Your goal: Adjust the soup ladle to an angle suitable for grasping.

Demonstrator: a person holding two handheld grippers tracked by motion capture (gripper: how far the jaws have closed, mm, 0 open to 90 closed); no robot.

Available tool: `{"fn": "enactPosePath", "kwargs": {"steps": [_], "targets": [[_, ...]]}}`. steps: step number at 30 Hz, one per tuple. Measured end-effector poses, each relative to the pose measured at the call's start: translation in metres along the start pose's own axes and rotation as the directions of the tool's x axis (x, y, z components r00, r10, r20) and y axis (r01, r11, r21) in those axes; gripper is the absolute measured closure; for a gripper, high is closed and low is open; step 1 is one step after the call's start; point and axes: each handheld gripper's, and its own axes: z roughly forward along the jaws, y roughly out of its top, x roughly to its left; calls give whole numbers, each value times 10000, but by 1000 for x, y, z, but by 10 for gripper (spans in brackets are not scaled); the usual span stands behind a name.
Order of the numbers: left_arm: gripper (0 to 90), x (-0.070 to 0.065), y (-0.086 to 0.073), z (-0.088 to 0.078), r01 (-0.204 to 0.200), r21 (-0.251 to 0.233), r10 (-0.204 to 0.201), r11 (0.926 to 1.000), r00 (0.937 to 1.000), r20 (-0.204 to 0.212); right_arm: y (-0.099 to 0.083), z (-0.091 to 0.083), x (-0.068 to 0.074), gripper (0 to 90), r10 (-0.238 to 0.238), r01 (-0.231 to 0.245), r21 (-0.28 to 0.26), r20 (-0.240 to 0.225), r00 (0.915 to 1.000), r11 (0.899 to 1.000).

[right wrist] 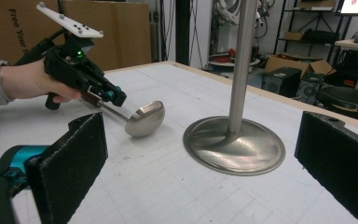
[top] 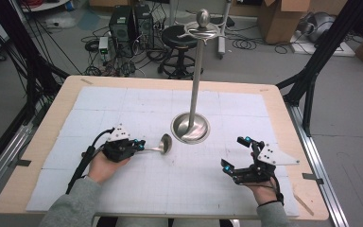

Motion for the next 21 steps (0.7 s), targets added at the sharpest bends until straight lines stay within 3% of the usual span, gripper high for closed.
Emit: {"fn": "enactPosePath", "kwargs": {"steps": [4, 9, 13, 21], "targets": [[898, -1, 8, 7, -75, -66, 76, 9999, 9999, 136, 0, -1, -1, 13, 27, -27, -50, 56, 10000, 10000], [898, -2, 10, 22, -189, 329, 189, 9993, 9998, 9, 0, -2, -2, 13, 54, -53, -86, 79, 10000, 9999], [898, -5, 10, 29, -628, 657, 635, 9959, 9979, -89, -1, -2, -1, 13, 25, -25, -30, 37, 10000, 10000], [898, -5, 11, 39, -447, 1281, 469, 9907, 9988, -142, 0, -4, 0, 13, 69, -69, -73, 4, 10000, 9999]]}}
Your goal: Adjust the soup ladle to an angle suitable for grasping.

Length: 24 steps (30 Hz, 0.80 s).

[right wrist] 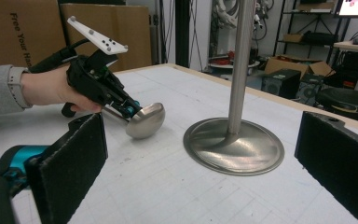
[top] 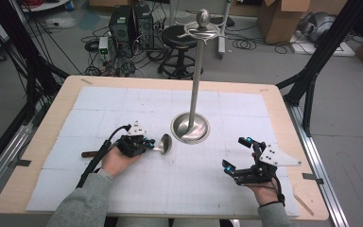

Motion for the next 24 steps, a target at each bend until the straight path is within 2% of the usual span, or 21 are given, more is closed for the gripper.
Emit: {"fn": "enactPosePath", "kwargs": {"steps": [2, 6, 11, 24], "targets": [[898, 0, -1, 1, -34, 4, 34, 10000, 9999, 106, 0, 0, 0, 13, -35, 35, 2, -11, 10000, 10000], [898, -2, -1, 4, -104, 13, 104, 9999, 9999, 65, 0, 0, 1, 13, -30, 29, -70, -77, 10000, 10000], [899, 0, -2, 5, 227, 25, -227, 9997, 9996, 172, 0, 1, 2, 13, -50, 48, -67, -151, 9999, 10000], [899, -1, -3, 4, 437, 127, -441, 9990, 9984, 357, 0, 1, 2, 13, -47, 47, 5, -172, 9998, 10000]]}}
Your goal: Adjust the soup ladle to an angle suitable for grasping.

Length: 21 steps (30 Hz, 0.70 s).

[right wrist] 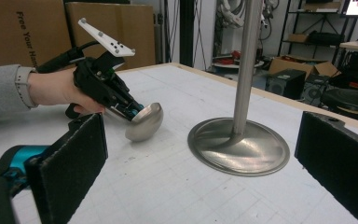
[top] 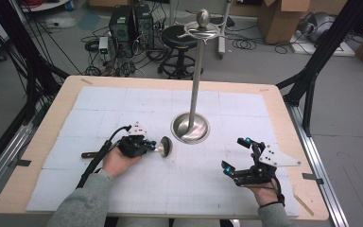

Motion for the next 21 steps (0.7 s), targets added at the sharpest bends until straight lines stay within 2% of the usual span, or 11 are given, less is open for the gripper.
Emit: {"fn": "enactPosePath", "kwargs": {"steps": [8, 15, 17, 20, 21], "targets": [[899, -4, -2, -3, -96, 98, 94, 9999, 9998, 179, 0, 0, 0, 13, -35, 35, 23, 33, 10000, 10000], [899, -13, -5, -9, -424, 316, 413, 9986, 9986, 338, 0, -1, 0, 13, -13, 13, 36, 60, 10000, 10000], [899, -14, -7, -11, -409, 269, 396, 9988, 9982, 447, 0, -1, -1, 13, -23, 23, 40, 51, 10000, 10000], [899, -15, -12, -14, -162, 158, 152, 9997, 9980, 619, 0, -1, -1, 13, -5, 5, 64, 40, 10000, 10000], [899, -16, -13, -15, -210, 208, 196, 9996, 9977, 647, 0, -1, -1, 13, -11, 10, 42, 40, 10000, 10000]]}}
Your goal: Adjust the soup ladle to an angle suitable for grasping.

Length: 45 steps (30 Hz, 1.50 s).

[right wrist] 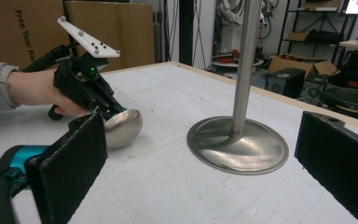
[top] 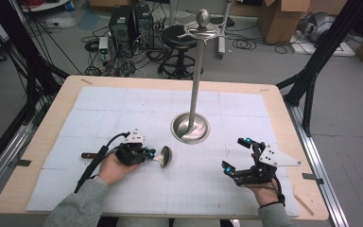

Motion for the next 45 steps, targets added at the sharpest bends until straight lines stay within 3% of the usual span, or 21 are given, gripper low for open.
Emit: {"fn": "enactPosePath", "kwargs": {"steps": [5, 14, 23, 27, 31, 45], "targets": [[899, -3, -3, -3, -179, 68, 179, 9998, 9998, -32, 0, 0, 0, 13, -16, 16, -4, -18, 10000, 10000], [900, -5, -2, -5, -75, 211, 73, 9997, 9999, 105, 0, 0, -1, 13, -10, 10, -54, -18, 10000, 10000], [899, -16, -5, -13, -700, 646, 678, 9955, 9971, 355, 0, 1, -1, 13, -49, 49, -33, -14, 10000, 10000], [899, -20, -7, -16, -789, 721, 754, 9943, 9959, 500, 0, 0, 0, 13, -2, 2, -9, -47, 10000, 10000], [900, -20, -15, -21, -588, 484, 551, 9971, 9956, 755, 0, 0, -1, 13, -22, 22, -11, -18, 10000, 10000], [899, -34, -28, -35, -813, 489, 761, 9955, 9920, 1008, 0, 2, 0, 13, -44, 44, 9, -63, 10000, 10000]]}}
